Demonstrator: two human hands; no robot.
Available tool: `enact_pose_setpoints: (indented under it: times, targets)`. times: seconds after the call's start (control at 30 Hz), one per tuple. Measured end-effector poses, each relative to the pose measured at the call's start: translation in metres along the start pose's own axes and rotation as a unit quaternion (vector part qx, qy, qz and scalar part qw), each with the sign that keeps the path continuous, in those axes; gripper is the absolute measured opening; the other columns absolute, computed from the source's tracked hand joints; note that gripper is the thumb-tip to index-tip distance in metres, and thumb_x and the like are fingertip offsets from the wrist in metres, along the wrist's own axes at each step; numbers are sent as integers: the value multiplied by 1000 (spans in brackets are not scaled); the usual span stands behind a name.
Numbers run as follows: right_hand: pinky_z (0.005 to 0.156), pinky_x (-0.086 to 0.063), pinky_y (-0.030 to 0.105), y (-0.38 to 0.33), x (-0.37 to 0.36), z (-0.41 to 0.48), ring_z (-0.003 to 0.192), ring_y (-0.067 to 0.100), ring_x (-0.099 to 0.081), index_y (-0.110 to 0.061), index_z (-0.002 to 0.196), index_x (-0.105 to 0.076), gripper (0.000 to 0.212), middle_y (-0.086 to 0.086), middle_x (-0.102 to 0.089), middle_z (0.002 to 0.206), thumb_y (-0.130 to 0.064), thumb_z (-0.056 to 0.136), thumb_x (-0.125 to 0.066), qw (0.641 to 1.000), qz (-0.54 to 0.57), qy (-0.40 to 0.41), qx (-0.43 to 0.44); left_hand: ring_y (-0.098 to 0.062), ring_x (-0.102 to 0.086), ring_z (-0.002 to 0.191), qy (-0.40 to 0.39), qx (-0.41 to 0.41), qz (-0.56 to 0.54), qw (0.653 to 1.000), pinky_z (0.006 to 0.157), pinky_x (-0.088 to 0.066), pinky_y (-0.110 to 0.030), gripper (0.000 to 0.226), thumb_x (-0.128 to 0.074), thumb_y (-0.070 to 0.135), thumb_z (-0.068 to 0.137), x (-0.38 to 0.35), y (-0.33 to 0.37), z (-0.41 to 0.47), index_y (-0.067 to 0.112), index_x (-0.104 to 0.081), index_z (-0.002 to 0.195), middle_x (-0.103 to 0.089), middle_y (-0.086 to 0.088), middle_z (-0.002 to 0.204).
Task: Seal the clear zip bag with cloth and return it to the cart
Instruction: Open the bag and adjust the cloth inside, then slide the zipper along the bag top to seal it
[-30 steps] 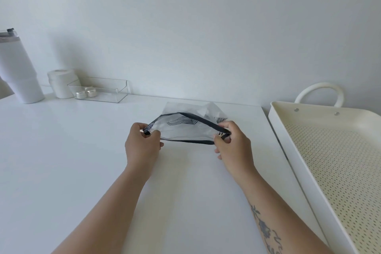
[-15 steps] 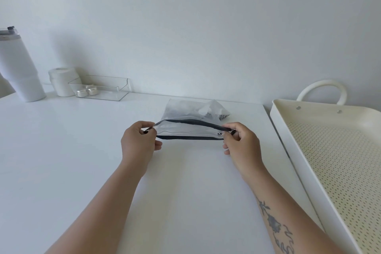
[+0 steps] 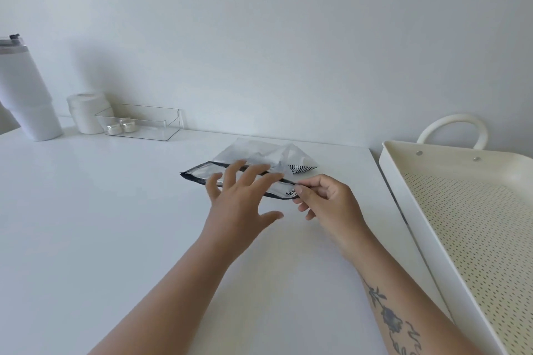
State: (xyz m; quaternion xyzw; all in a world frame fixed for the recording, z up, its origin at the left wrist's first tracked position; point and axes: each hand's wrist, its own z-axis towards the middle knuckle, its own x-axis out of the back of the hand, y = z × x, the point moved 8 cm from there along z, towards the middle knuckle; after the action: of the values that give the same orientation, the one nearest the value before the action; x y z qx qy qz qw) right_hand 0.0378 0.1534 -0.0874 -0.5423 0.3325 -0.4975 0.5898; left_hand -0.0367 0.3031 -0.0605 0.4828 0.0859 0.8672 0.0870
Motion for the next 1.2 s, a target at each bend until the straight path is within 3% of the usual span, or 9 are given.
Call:
enact_pose_setpoints:
  times: [0.13, 0.23, 0.37, 0.57, 0.73, 0.9, 1.03, 1.13, 1.2]
  targets:
    - [57, -50, 22, -2, -10, 0, 66, 8, -66, -29, 89, -73, 7, -1, -76, 77, -30, 82, -74, 998, 1, -55, 5, -18, -52, 113, 57, -2, -35, 998, 97, -21, -42, 29, -74, 37, 79, 11, 0, 5, 35, -66, 106, -64, 15, 104]
    - [61, -48, 17, 0, -15, 1, 68, 4, -59, -43, 107, -67, 38, -7, -66, 83, -33, 73, -81, 994, -26, -104, 4, -16, -57, 96, 68, -3, -83, 994, 91, -31, -39, 7, -70, 30, 85, 13, -2, 6, 30, -72, 91, -67, 14, 90]
    - [64, -39, 6, -2, -8, 4, 71, -2, -52, -34, 105, -66, 28, -10, -53, 90, -25, 81, -75, 983, -163, -56, 55, -17, -59, 91, 59, -3, -137, 989, 87, -33, -34, 9, -64, 19, 91, 11, -2, 7, 25, -70, 91, -70, 12, 88]
    - [73, -40, 10, -8, -9, 5, 92, 5, -56, -24, 88, -70, 2, -7, -58, 100, -24, 88, -68, 984, -154, -46, 82, -10, -51, 72, 43, 1, -207, 977, 78, -42, -43, 15, -58, 12, 94, 9, -4, 10, 17, -64, 82, -62, 11, 72]
    - [80, -43, 23, -3, 7, 7, 96, 3, -61, -18, 86, -68, 3, -8, -68, 101, -20, 88, -68, 991, -125, -14, 56, 2, -52, 73, 99, 100, -296, 945, 66, -37, -7, 20, -57, 15, 94, 28, -34, 10, 26, -61, 78, -63, 14, 71]
    - [99, -37, 18, -12, -8, 3, 124, -12, -41, -50, 119, -55, 51, -30, -49, 133, -28, 79, -77, 989, -94, -62, 91, -2, -59, 81, 19, 78, -325, 942, 67, -38, -5, 14, -59, 15, 93, 21, -24, 5, 27, -63, 86, -66, 16, 84]
    - [95, -25, -1, -12, -16, 0, 124, -3, -33, -58, 118, -47, 59, -38, -38, 126, -20, 83, -74, 967, -199, -22, 154, -2, -54, 75, -16, 21, -330, 944, 67, -38, -6, 14, -56, 14, 95, 18, -4, 3, 25, -61, 87, -61, 18, 78]
    - [99, -41, 24, -14, -5, 3, 115, 10, -44, -29, 108, -66, 26, -24, -55, 110, -19, 85, -71, 950, -254, 37, 176, -1, -52, 71, -19, 26, -337, 941, 65, -38, -6, 13, -57, 13, 95, 17, -5, 3, 23, -62, 87, -61, 18, 76]
    - [94, -45, 39, -14, 0, 4, 106, 13, -49, -24, 96, -68, 10, -20, -60, 95, -20, 87, -68, 941, -286, 43, 173, -1, -50, 69, -3, 44, -353, 935, 63, -38, -8, 12, -57, 13, 95, 19, -11, 4, 20, -62, 85, -62, 13, 76]
